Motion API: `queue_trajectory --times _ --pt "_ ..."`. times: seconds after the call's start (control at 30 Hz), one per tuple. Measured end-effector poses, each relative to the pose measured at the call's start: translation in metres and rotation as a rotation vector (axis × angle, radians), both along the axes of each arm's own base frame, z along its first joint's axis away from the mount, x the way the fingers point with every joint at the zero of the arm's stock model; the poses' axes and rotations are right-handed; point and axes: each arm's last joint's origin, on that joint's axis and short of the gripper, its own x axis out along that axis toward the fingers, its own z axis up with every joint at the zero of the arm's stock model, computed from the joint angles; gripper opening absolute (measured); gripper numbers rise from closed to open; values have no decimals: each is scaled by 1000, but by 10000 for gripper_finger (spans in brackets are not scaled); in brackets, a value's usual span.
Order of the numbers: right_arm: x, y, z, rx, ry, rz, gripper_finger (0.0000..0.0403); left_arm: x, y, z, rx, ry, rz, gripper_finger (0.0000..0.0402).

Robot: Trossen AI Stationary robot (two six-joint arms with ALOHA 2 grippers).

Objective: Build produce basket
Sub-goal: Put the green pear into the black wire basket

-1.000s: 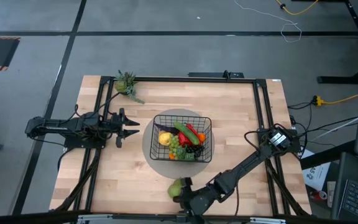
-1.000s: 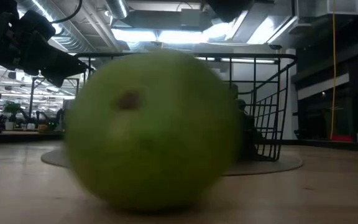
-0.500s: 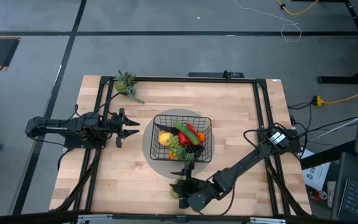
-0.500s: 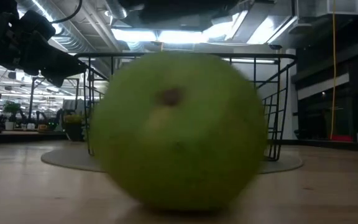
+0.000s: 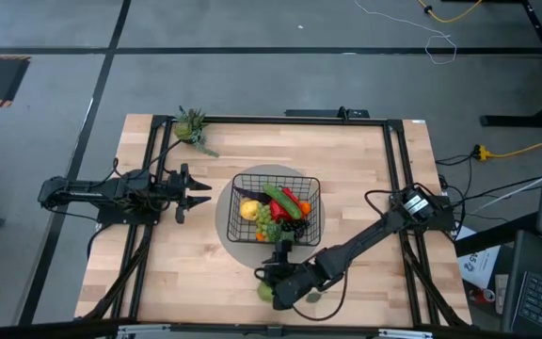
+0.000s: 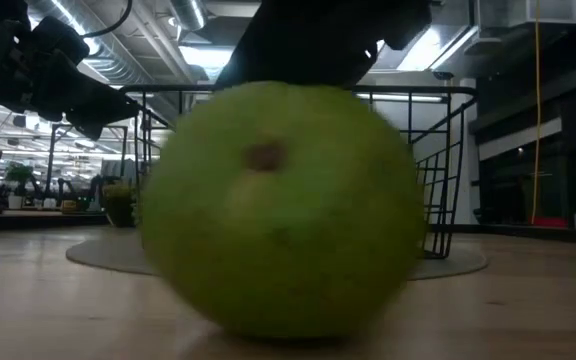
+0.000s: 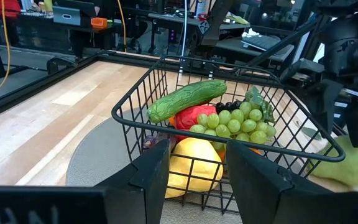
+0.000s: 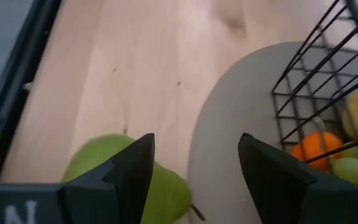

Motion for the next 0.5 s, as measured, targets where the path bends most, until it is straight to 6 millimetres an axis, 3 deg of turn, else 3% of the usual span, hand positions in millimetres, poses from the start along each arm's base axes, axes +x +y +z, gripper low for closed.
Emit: queue_trajectory --times 0.5 --pt "-12 7 -2 92 63 -90 232 0 0 0 0 0 0 151"
